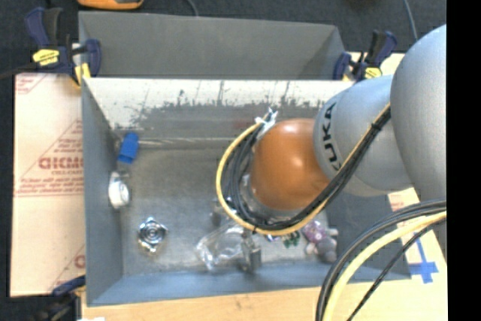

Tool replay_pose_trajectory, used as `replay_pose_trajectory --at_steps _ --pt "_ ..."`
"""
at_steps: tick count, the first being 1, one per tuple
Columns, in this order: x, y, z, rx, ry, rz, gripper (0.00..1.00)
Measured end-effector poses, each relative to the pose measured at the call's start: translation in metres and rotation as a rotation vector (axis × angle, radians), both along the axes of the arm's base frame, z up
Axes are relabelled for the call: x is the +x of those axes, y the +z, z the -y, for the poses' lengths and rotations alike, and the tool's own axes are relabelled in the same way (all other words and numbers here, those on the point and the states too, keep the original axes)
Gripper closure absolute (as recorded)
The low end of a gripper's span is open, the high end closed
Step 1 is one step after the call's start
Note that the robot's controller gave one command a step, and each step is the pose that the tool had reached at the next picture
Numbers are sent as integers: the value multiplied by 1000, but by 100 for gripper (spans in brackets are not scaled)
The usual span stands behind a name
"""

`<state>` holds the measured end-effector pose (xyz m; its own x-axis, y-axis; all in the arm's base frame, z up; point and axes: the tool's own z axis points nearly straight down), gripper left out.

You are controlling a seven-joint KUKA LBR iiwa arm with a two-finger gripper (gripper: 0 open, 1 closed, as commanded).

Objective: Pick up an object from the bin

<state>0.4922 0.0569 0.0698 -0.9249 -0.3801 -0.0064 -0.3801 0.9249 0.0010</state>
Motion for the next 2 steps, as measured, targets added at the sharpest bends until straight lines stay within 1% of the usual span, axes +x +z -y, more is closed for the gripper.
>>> replay_pose_trajectory --at_steps 1,2 --pt "0 0 0 0 -2 0 100" --pt "2 78 1 -3 -7 2 100"
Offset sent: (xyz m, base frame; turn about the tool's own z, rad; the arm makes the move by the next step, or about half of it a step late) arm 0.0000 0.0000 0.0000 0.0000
